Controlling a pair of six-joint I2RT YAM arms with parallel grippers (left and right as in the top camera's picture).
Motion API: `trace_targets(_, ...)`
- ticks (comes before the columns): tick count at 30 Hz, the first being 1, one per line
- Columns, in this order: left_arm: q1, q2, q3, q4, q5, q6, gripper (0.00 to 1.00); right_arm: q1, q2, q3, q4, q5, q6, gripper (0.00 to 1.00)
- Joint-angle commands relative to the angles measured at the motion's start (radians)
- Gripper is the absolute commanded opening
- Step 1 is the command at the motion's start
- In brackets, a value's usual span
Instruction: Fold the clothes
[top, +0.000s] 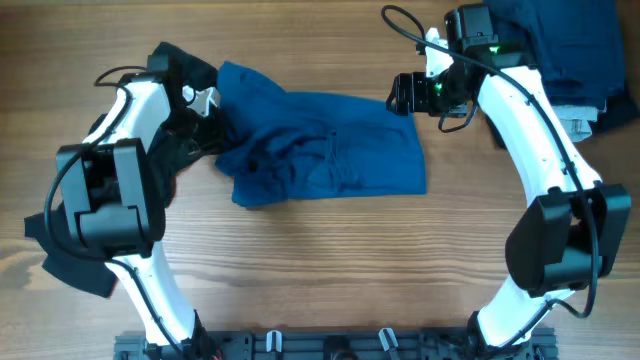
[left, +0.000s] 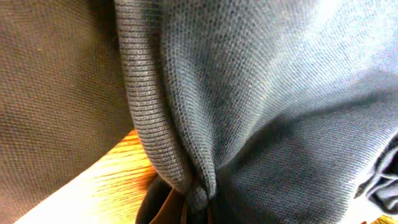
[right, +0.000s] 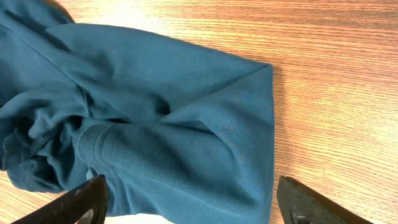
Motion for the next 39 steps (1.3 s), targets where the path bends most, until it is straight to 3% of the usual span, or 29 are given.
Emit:
trace_targets(1, -0.006, -0.002, -0.008, 0.002, 0.093, -0.002, 0.04, 0.002, -0.019, 0.016, 0.005, 0.02, -0.011, 0.88)
trace_targets(4, -0.011, -0.055, -0.006, 0.005, 0.227, 0.05, 0.04, 0.002, -0.019, 0.016, 0.005, 0.02, -0.012, 0.88)
trace_targets(8, -0.098, -0.213, -0.005, 0.045, 0.217, 0.045, 0.04, 0.002, -0.021, 0.016, 0.006, 0.012, 0.02, 0.85)
trace_targets(12, -0.321, -0.237, -0.005, 0.163, 0.105, -0.014, 0.04, -0.005, -0.071, 0.056, -0.002, 0.013, 0.026, 0.83)
trace_targets(18, -0.623, -0.212, -0.005, 0.341, -0.109, -0.03, 0.04, -0.159, -0.254, 0.111, -0.029, 0.012, 0.028, 0.86)
trace_targets(24, -0.723, -0.104, -0.005, 0.413, -0.114, -0.03, 0.04, -0.306, -0.344, 0.111, -0.054, 0.008, 0.029, 0.88)
trace_targets(25, -0.736, -0.104, -0.005, 0.409, -0.115, -0.03, 0.2, -0.308, -0.344, 0.111, -0.056, 0.008, 0.03, 0.88)
trace_targets(26, -0.744, -0.108, -0.005, 0.41, -0.115, -0.031, 0.64, -0.308, -0.344, 0.111, -0.055, 0.002, 0.029, 0.88)
trace_targets(27, -0.746, -0.119, -0.005, 0.409, -0.116, -0.043, 1.0, -0.308, -0.344, 0.111, -0.052, -0.011, 0.029, 0.89)
trace_targets(34, -0.592, -0.416, 0.023, 0.317, -0.119, -0.163, 1.0, -0.288, -0.285, 0.102, -0.078, -0.118, 0.026, 0.88)
trace_targets(39, -0.396, -0.602, 0.023, 0.259, -0.123, -0.22, 1.0, -0.126, -0.154, 0.102, -0.1, -0.099, 0.018, 0.83)
